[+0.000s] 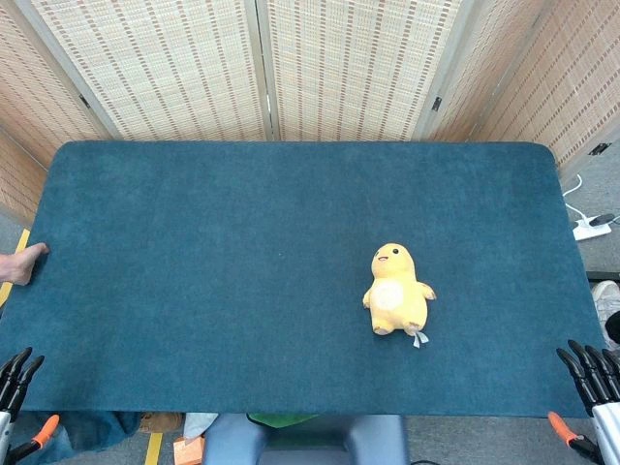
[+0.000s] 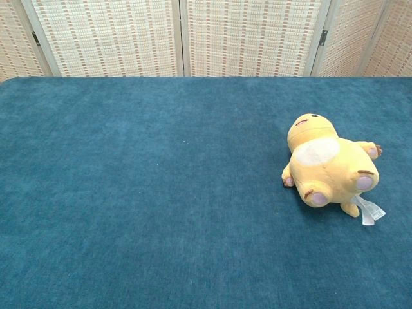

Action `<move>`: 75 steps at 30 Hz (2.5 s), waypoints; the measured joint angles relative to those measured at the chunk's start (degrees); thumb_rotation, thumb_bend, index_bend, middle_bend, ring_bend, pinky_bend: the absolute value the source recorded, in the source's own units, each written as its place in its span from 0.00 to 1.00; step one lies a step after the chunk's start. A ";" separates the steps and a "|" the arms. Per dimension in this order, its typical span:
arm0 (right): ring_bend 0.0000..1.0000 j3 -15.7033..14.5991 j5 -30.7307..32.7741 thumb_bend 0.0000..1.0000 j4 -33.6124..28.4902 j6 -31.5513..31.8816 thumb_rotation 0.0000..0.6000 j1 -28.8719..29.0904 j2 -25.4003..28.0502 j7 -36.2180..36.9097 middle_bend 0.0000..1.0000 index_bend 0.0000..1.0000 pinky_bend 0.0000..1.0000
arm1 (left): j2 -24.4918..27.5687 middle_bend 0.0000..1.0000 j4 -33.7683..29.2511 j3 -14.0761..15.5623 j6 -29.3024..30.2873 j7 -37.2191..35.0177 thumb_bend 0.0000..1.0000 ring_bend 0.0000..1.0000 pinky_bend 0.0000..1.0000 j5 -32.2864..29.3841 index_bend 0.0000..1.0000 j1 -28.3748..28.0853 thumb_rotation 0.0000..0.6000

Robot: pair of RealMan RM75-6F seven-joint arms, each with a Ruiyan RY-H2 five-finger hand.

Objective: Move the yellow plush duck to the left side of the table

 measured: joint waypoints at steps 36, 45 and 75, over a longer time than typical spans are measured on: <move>0.16 13.86 26.60 0.34 0.15 -53.72 1.00 39.70 -21.08 -23.40 0.20 0.10 0.43 | 0.54 0.00 -1.13 -3.67 -9.33 -1.92 0.28 0.00 0.14 -9.29 0.00 -4.04 1.00; 0.74 12.55 14.85 0.70 7.30 -38.46 1.00 39.34 -27.24 -19.03 0.77 0.70 1.00 | 0.70 0.00 -0.90 -3.31 -8.99 -2.63 0.28 0.00 0.14 -8.87 0.00 -3.94 1.00; 0.61 11.53 -0.02 0.64 20.27 -41.10 1.00 56.22 -51.29 -17.86 0.64 0.69 0.92 | 1.56 0.00 0.54 -2.74 -8.18 -7.91 0.28 0.00 0.14 -8.61 0.00 -3.58 1.00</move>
